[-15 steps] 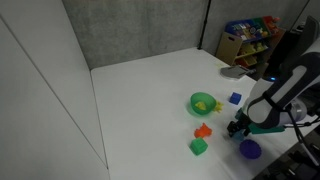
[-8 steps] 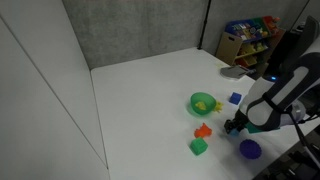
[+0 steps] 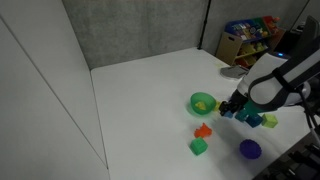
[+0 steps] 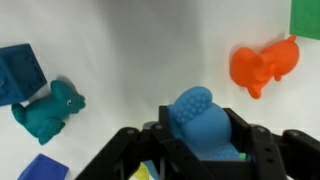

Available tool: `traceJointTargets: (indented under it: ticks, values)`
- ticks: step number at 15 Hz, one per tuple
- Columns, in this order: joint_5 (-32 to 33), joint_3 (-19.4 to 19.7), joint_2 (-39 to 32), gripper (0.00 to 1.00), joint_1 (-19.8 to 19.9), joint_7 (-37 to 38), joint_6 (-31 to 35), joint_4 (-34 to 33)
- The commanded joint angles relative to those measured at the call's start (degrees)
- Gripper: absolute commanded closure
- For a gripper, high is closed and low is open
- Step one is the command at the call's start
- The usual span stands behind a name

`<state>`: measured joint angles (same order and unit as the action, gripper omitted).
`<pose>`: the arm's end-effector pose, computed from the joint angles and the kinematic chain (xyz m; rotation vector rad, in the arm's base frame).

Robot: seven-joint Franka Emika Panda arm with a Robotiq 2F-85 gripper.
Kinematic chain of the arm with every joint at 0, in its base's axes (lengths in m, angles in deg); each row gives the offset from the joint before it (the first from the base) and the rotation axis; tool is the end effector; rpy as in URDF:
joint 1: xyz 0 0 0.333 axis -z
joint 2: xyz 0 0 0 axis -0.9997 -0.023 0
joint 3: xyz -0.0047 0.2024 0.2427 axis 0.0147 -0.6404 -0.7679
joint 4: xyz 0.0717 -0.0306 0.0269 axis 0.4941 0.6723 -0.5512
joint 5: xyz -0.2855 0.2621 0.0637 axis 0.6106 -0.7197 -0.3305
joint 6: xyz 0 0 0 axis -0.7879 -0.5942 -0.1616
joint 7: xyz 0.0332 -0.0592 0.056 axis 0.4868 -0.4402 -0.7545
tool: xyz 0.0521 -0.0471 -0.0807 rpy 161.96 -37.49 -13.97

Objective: Pick up the light blue toy from the table and put it in the green bowl

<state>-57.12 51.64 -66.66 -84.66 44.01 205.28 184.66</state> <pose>0.4771 0.0211 0.1255 -3.0037 0.4361 -0.1713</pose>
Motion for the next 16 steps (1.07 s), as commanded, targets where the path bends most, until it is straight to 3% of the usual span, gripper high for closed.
traceJointTargets:
  ticks: [1, 4, 9, 10, 11, 14, 16]
  values:
    - [0.4, -1.0, 5.2, 0.69, 0.0, -1.7, -4.3, -1.5]
    - [1.3, 1.1, 5.2, 0.69, -3.3, -0.4, -6.2, -5.9]
    - [6.6, 8.7, 2.3, 0.69, -10.6, 3.6, -7.7, -13.7]
    - [7.2, 9.6, 2.3, 0.19, -11.4, 4.2, -8.1, -14.6]
    - [7.8, 10.4, 2.2, 0.18, -12.1, 4.6, -8.2, -15.2]
    - [8.7, 11.3, 3.0, 0.00, -12.9, 4.3, -8.7, -15.8]
    - [8.3, 10.5, 4.4, 0.00, -12.3, 3.4, -9.0, -15.4]
